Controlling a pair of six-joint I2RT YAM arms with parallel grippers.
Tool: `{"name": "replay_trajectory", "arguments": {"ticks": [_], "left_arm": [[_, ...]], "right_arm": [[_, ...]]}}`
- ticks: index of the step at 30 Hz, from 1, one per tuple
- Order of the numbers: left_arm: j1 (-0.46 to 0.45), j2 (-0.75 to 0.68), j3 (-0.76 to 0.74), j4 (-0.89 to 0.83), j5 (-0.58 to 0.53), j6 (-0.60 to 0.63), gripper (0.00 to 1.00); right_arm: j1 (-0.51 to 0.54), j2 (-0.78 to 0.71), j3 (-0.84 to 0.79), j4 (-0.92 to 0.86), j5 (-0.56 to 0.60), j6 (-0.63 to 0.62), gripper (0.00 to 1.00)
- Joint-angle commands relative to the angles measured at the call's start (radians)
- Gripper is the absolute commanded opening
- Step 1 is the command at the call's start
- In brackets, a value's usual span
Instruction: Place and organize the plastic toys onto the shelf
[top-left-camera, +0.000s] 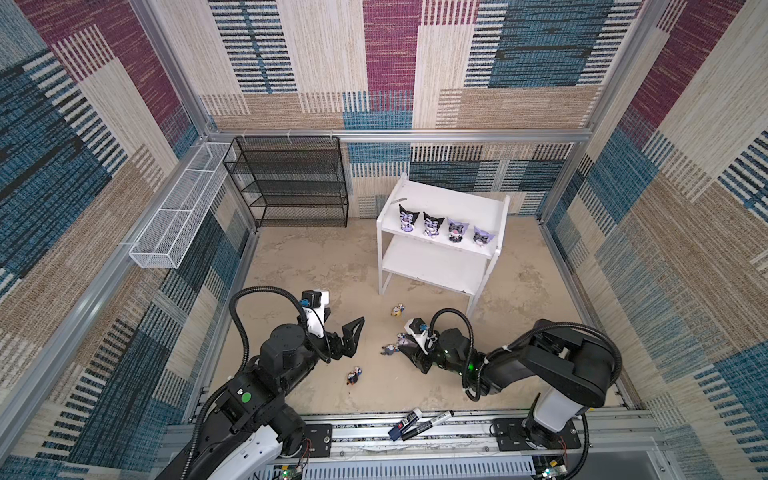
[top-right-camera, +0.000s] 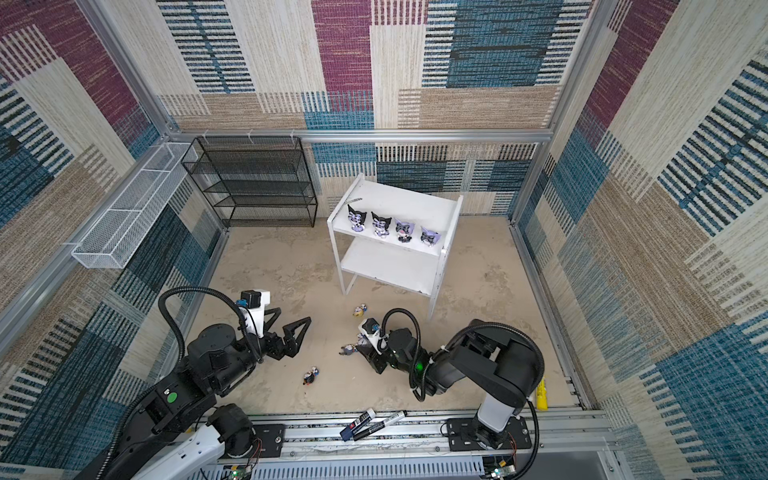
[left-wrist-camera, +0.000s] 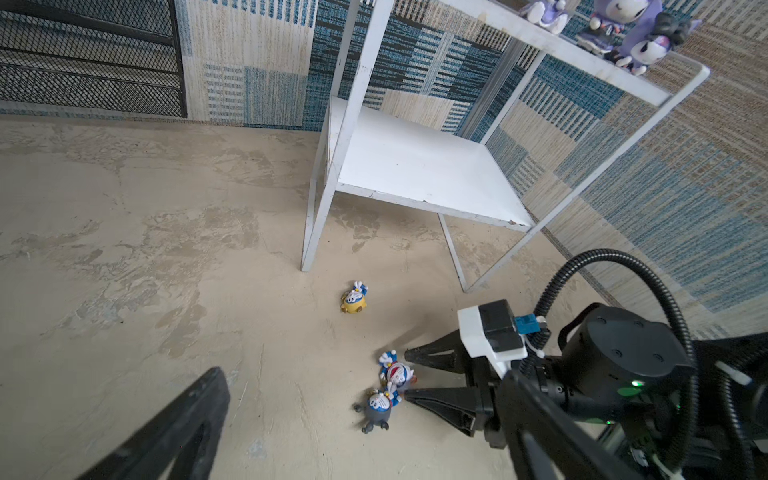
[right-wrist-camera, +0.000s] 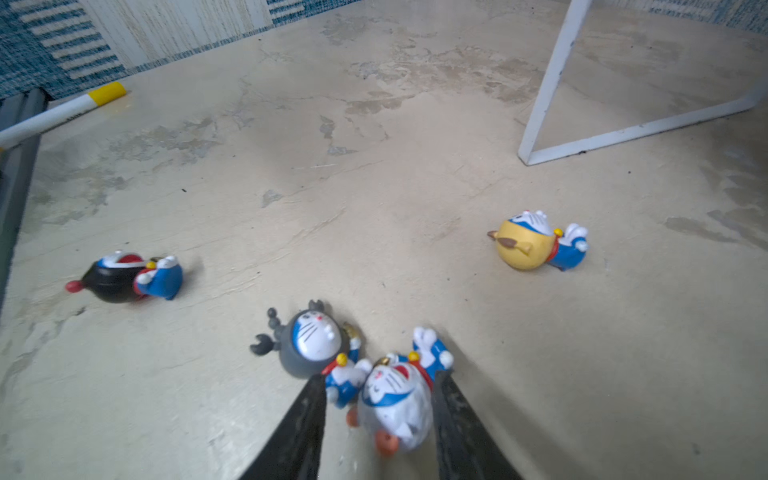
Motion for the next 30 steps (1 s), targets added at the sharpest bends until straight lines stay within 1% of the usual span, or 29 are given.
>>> {"name": "replay_trajectory", "arguments": {"ticks": [1,2,4,7,12,17,23,27,30], "left_arm": [[-0.001,0.012,0.003,0.029,0.017,-0.022,0.99],[0.001,0.015,0.000,0.032,0.020,-0.023,0.99],[0.001,0.015,-0.003,0.040,0.019,-0.026,0.99],[0.000,0.019,-0.006,0.049,0.024,-0.026,0.99],[-0.001,0.038,-0.006,0.029,0.040,-0.035,0.99],[0.001,0.035,-0.014,0.005,0.044,-0.053,0.99],[0.000,0.041,-0.026,0.005,0.052,-0.065,0.99],[-0.001,0.063,-0.026,0.009,0.066,-0.072,0.99],[0.001,0.070,-0.028,-0.004,0.069,-0.084,0.99]], "right_arm": [[-0.002,-0.089,-0.016,-0.151,0.162,0.147,0.56],[-0.003,-0.122,-0.034,-0.155,0.172,0.167,0.58],[-0.004,-0.165,-0.060,-0.148,0.181,0.203,0.66],[-0.005,-0.176,-0.042,-0.190,0.186,0.221,0.70],[-0.005,-0.116,0.049,-0.315,0.260,0.254,0.70],[-0.005,-0.039,0.116,-0.400,0.329,0.280,0.70],[-0.005,-0.045,0.116,-0.393,0.287,0.266,0.70],[0.000,-0.015,0.149,-0.399,0.225,0.248,0.70],[0.033,-0.005,0.174,-0.419,0.243,0.244,0.70]]}}
